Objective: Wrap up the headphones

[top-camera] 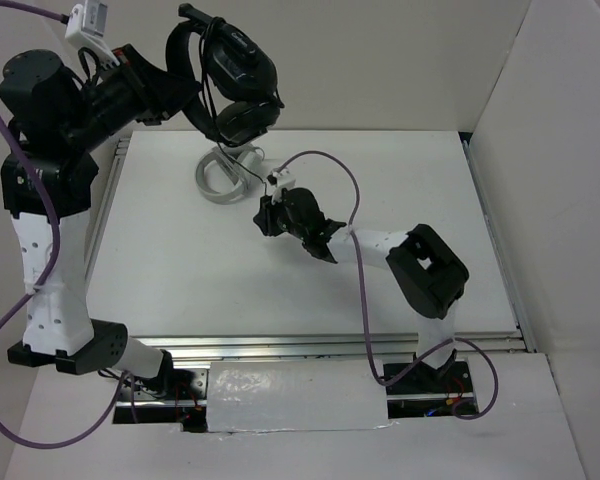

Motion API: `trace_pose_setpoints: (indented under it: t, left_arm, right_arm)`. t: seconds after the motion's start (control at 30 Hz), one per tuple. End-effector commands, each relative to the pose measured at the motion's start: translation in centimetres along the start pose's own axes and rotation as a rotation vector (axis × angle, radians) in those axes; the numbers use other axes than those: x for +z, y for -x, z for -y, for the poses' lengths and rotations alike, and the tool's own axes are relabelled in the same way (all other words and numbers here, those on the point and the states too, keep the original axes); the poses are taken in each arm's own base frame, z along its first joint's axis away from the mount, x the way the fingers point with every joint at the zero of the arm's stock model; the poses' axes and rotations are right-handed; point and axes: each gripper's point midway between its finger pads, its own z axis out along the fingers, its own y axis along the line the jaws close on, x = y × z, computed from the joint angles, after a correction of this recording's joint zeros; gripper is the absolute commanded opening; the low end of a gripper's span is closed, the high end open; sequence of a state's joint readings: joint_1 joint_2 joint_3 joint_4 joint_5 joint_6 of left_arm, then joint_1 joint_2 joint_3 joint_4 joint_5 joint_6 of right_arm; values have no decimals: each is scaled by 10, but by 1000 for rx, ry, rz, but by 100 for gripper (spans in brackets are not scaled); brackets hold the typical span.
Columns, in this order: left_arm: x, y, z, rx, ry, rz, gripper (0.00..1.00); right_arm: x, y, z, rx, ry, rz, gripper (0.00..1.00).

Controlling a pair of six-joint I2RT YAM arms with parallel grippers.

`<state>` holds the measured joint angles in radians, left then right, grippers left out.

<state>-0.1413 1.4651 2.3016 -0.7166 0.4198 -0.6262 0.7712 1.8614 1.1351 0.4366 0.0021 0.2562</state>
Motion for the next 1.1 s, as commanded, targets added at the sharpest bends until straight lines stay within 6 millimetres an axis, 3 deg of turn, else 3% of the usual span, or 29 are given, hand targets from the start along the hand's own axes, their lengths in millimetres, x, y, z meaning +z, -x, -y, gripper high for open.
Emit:
trace_pose_setpoints:
  t: [0.0,0.07,0.1,0.17,0.2,0.23,0.27,0.3,0.33,0.37,0.43,0.47,0.53,0.57,0.63,0.67,0.73,0.8,0.83,0.87,0.9,1.07]
  left_arm:
    - [-4,3,4,3,-56,-3,0]
    - [-8,1,3,9,-70,-13,0]
    - [-8,-1,1,10,-69,-20,0]
    - [-12,-3,1,19,-84,-33,0]
    - [-9,-12,-5,8,-87,-61,0]
    - [-13,-10,-2,24,-105,-47,0]
    - [-9,-22,-11,7,-100,-77,0]
    - [-11,-25,-11,16,-109,-78,0]
    - [-16,-24,-9,38,-116,-63,0]
    - [-12,-38,-21,11,-97,-92,0]
    - [-16,-43,-18,20,-133,-83,0]
    - [-14,-51,-24,14,-130,-100,0]
    - [-18,-63,-22,31,-147,-110,0]
    - [-13,-77,-32,42,-154,-123,0]
    - [-14,-93,-29,98,-163,-128,0]
    - [-9,-110,-39,95,-139,-148,0]
    - [-7,-129,-41,156,-127,-151,0]
    - [1,-177,-56,197,-118,-238,0]
    - [4,-181,-53,223,-113,-241,0]
    - [8,-200,-64,227,-77,-279,0]
    - [13,-222,-60,242,-83,-329,0]
    - [31,-289,-117,307,183,-475,0]
  right_arm:
    - [12,-33,18,105,-57,-183,34]
    - [20,-35,31,141,-71,-202,26]
    - [24,-26,31,155,-46,-193,14]
    - [27,-4,52,201,-58,-165,3]
    - [26,2,47,218,29,-184,1]
    - [26,13,55,218,43,-162,0]
    - [24,31,77,238,7,-135,0]
    - [20,44,82,230,16,-126,0]
    - [15,53,93,227,2,-118,0]
    - [8,67,113,227,-21,-91,0]
    - [-4,90,128,197,-14,-42,0]
    - [-13,107,148,194,-36,-8,0]
    - [-21,122,160,173,-34,-1,0]
    - [-26,141,167,161,-41,16,0]
    - [-36,147,188,153,-78,-5,0]
    - [-41,169,191,128,-89,29,0]
    - [-48,174,205,103,-125,6,0]
    - [-59,206,208,43,-152,26,0]
    - [-61,200,212,46,-167,1,0]
    - [-66,216,211,15,-179,23,0]
    - [-70,220,212,-1,-191,20,0]
    - [-102,247,203,-76,-281,39,0]
